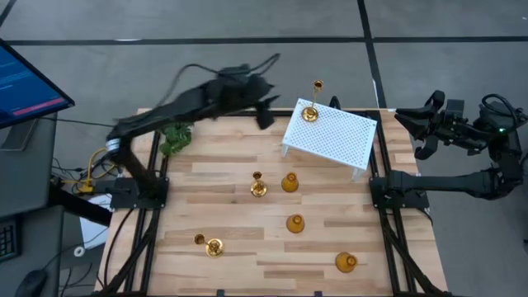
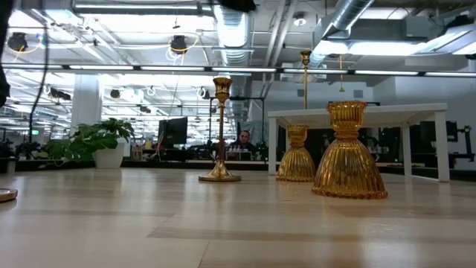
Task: Pick & Place candle stick holders
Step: Put the bottom gold candle holder on the shelf aligned with the other gold candle holder
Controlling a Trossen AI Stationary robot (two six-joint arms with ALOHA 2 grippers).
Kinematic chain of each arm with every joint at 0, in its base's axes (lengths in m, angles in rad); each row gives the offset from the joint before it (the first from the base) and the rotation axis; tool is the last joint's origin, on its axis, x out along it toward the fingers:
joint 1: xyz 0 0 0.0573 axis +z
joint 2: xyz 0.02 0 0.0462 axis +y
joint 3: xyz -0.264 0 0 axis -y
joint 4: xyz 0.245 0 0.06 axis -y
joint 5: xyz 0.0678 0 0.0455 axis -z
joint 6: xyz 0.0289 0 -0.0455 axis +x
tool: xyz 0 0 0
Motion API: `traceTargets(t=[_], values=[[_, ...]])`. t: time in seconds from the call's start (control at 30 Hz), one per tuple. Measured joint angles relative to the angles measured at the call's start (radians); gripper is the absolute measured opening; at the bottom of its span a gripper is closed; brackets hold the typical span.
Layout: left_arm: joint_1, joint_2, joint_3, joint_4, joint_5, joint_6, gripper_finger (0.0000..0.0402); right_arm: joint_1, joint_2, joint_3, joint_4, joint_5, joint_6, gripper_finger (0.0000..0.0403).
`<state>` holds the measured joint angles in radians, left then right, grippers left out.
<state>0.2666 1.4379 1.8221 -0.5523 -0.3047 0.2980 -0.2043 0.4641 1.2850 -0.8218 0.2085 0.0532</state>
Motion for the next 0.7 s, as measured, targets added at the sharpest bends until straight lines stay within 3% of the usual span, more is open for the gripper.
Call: traceTargets(t=[0.13,0.33,0.47,0.7], values=[[-0.129,-0.153,0.000,-0.240,-0.110,-0.129,0.0148,0.000,0.000,0.000,0.000,0.000,0.000,0.0071],[-0.341,-0.301,-0.004,-0.701,-0.242,-0.509,0.0152,0.000,0.000,0.000,0.000,0.000,0.000,0.0071],[-0.433,-0.348,-0.061,-0.861,-0.175,-0.724,0.0170,0.000,0.000,0.000,0.010,0.000,0.000,0.0071],[-0.524,-0.372,-0.280,-0.935,-0.051,-0.775,0.0212,0.000,0.000,0.000,0.038,0.000,0.000,0.0071]])
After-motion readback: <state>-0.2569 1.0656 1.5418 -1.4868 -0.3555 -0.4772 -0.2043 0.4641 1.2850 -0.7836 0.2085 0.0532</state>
